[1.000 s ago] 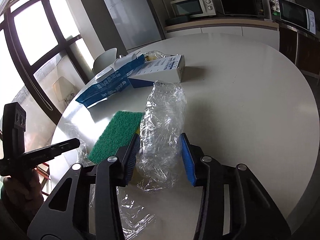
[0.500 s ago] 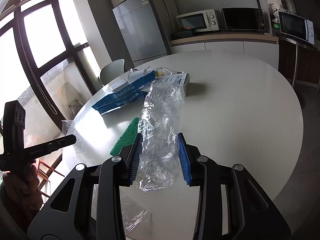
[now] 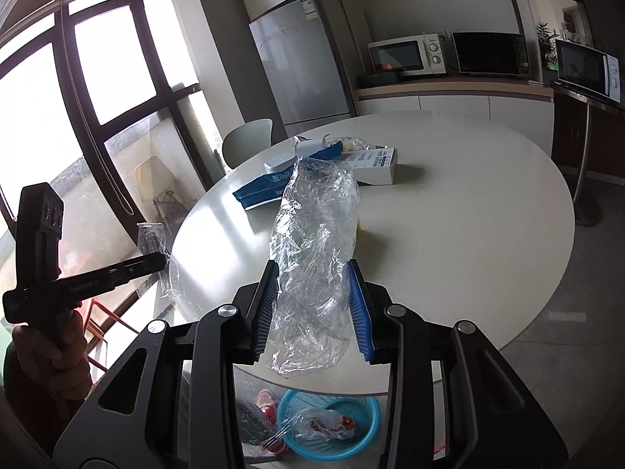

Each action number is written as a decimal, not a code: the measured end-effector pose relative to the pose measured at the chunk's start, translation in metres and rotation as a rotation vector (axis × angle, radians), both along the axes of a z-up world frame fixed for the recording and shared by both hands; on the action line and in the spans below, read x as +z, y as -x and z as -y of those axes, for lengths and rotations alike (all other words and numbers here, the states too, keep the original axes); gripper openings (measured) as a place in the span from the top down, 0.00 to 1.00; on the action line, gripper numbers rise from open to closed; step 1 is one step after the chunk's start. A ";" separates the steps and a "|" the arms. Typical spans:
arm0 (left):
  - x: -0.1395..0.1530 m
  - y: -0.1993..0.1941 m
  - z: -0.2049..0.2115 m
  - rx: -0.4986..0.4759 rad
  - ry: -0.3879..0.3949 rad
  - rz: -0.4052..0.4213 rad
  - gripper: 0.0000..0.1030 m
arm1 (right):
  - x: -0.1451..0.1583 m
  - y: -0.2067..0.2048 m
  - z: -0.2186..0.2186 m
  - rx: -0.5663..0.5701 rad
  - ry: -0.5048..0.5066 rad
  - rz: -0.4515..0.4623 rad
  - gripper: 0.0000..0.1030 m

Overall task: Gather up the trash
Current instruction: 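Carry the clear wrapper down over the blue wastebasket with the right tool, then open the right tool to drop the wrapper into the wastebasket, then raise both tools back toward the table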

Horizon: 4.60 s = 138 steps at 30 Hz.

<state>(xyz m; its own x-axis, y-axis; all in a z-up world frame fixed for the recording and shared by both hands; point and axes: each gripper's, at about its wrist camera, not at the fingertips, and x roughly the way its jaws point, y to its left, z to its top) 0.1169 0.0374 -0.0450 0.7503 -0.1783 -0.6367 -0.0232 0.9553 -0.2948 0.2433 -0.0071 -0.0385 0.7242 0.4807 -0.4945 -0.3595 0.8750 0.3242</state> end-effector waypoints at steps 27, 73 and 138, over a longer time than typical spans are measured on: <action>-0.101 0.069 -0.003 -0.029 0.001 -0.166 0.99 | -0.085 0.120 -0.044 0.256 0.129 -0.097 0.68; -0.438 -0.105 -0.002 0.020 -0.105 -0.807 0.99 | -0.465 -0.059 -0.113 0.267 0.214 -0.887 0.68; -0.160 0.071 0.050 -0.180 -0.123 -0.313 0.21 | -0.177 0.084 -0.046 0.295 0.170 -0.384 0.13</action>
<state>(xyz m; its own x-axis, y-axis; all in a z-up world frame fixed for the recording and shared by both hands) 0.0459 -0.0126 -0.2053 0.4795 -0.1973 -0.8551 0.0776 0.9801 -0.1826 0.1592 0.0387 -0.2160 0.3208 0.5268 -0.7872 -0.4820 0.8062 0.3431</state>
